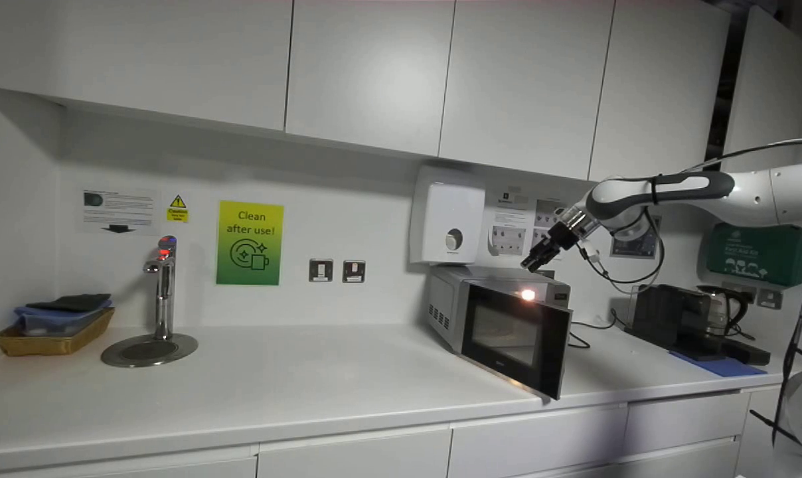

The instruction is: Close the microwave door

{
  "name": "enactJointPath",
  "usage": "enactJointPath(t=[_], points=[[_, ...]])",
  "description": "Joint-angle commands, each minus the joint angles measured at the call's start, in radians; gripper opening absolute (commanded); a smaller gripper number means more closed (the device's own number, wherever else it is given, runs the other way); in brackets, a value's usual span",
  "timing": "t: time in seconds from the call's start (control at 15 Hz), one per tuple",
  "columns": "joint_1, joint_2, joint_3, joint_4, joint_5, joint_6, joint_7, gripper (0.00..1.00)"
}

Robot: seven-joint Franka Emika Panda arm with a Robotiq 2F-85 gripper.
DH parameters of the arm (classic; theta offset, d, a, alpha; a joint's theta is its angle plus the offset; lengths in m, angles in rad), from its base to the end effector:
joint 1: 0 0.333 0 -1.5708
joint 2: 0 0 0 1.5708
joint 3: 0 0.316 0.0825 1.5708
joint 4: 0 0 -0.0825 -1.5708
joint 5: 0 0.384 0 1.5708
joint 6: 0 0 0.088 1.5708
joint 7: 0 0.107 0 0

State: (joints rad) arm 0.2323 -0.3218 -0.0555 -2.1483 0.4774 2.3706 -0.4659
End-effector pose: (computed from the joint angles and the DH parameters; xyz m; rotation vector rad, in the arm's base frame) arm 0.4936 0.0903 0.5966 -2.6219 -0.5139 -0.8153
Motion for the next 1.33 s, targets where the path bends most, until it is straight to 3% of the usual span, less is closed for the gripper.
enactJointPath(t=[0.0,0.73,1.27], points=[[0.025,0.034,-0.009,0.056,0.061,-0.076,-0.066,1.00],[0.022,0.127,0.060,0.135,0.167,-0.264,-0.084,1.00],[0.004,0.145,0.138,0.148,0.042,-0.482,0.101,1.00]])
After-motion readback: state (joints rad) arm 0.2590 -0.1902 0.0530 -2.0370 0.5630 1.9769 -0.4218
